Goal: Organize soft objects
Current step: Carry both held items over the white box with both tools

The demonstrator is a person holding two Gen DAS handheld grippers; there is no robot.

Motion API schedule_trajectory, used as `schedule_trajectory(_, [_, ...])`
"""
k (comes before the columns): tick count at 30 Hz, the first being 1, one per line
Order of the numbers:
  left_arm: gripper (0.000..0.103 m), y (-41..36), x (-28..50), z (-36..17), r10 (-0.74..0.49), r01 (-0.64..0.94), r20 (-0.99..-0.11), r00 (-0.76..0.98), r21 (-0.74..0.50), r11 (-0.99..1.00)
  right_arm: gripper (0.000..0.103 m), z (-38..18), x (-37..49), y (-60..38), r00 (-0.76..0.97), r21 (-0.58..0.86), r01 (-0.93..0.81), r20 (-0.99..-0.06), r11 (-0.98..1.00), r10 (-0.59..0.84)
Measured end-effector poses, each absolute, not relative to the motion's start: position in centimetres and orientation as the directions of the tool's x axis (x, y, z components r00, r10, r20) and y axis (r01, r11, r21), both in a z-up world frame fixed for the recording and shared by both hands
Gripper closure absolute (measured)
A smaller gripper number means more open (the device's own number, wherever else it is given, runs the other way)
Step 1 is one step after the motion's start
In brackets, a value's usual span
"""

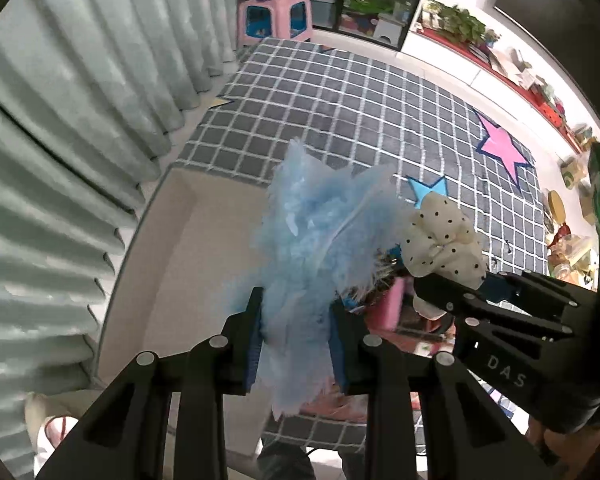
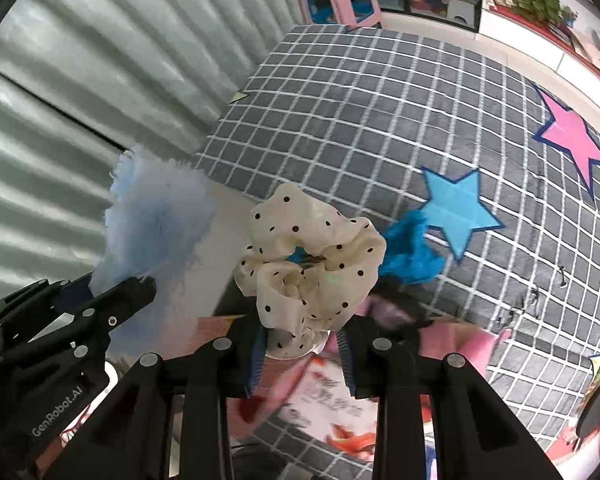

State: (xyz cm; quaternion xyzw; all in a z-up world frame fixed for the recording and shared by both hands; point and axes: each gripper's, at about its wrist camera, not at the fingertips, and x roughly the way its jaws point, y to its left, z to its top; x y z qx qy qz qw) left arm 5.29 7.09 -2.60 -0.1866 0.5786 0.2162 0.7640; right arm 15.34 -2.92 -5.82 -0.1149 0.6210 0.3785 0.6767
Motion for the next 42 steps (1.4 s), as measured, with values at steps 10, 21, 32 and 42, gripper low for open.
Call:
schedule_trajectory(10, [0.071, 11.5, -0.2, -3.1, 0.118, -0.618, -0.966, 0.231, -0.052, 0.784, 0.071, -5.1, 10.3, 2.6, -0.07, 0.278, -0.74, -0.938, 0.613, 0.34])
schedule_trajectory(21, [0.071, 15.0, -6.4, -5.6, 0.109, -0.708, -0.979, 0.174, -0.047, 0.705, 0.071, -6.1, 4.5, 6.8, -0.14, 0.279, -0.808, -0.946, 0.518, 0.291])
schedule_trajectory(32, [0.072, 14.6, -8.6, -8.4, 0.066, -0.723, -0.991, 0.118, -0.04, 0.69, 0.071, -8.6, 0.2, 7.7, -0.204, 0.278, -0.843, -0.957, 0.461, 0.204])
schedule_trajectory(42, [0.071, 14.6, -8.8, -9.3, 0.047, -0.72, -0.994, 0.095, -0.036, 0.693, 0.071, -9.5, -0.3, 7.5, -0.223, 0.283, -0.839, -0.958, 0.464, 0.179])
